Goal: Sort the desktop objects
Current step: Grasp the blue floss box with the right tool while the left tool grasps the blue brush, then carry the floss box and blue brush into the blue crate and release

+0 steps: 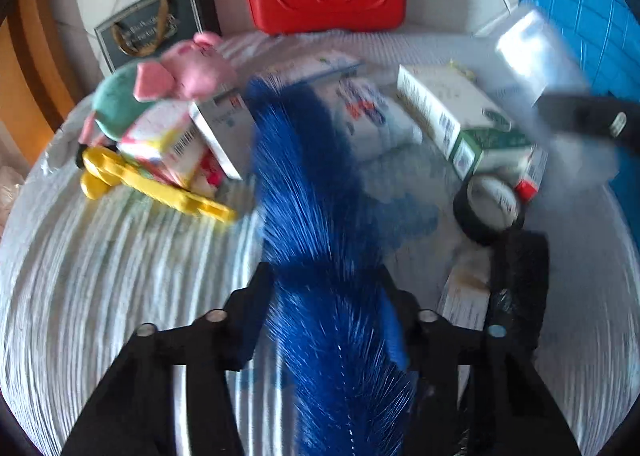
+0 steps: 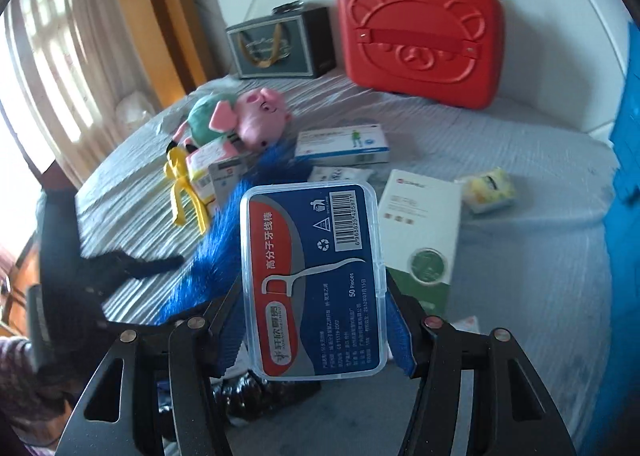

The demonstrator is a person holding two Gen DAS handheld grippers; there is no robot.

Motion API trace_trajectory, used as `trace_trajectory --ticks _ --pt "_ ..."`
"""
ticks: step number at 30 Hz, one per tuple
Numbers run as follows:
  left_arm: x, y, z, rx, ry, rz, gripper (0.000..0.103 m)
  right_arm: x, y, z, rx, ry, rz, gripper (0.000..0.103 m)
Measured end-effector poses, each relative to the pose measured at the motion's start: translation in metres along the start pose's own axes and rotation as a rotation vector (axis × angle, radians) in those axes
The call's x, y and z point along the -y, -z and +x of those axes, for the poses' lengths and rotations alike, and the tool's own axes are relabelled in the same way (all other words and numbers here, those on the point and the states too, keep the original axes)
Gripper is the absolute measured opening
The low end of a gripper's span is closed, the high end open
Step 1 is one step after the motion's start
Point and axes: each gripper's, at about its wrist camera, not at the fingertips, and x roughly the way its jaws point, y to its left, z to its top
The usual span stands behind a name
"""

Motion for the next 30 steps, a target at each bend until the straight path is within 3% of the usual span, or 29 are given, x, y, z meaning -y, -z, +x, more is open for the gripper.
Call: trace_trajectory --ticks 3,5,7,11,19,24,30 --pt "-0.001 0.005 0.0 0.032 0.014 0.0 0.038 0.006 0.001 -0.015 0.024 -0.007 0.032 0.059" --pt "0.001 0.003 0.001 0.019 0.057 0.015 0.021 0.008 0.001 -0.024 0.044 -0.023 0.051 0.059" --pt "0.002 0.001 -0.004 0.012 0.05 0.031 0.015 0.006 -0.001 -0.034 0.07 -0.009 0.056 0.059" --pt "-0.004 -0.003 -0.022 0.047 0.056 0.039 0.012 -0.002 -0.002 -0.049 0.111 0.013 0.055 0.059" --pt "-0.005 -0.021 -0.088 0.17 0.061 0.168 0.011 -0.022 -0.005 -0.082 0.151 0.068 0.088 0.059" --pt "-0.005 -0.047 -0.137 0.248 0.074 0.272 0.011 -0.038 -0.011 -0.125 0.22 0.117 0.12 0.059" --pt "0.014 -0.092 -0.189 0.319 0.179 0.369 0.011 -0.054 -0.015 -0.193 0.307 0.214 0.177 0.059"
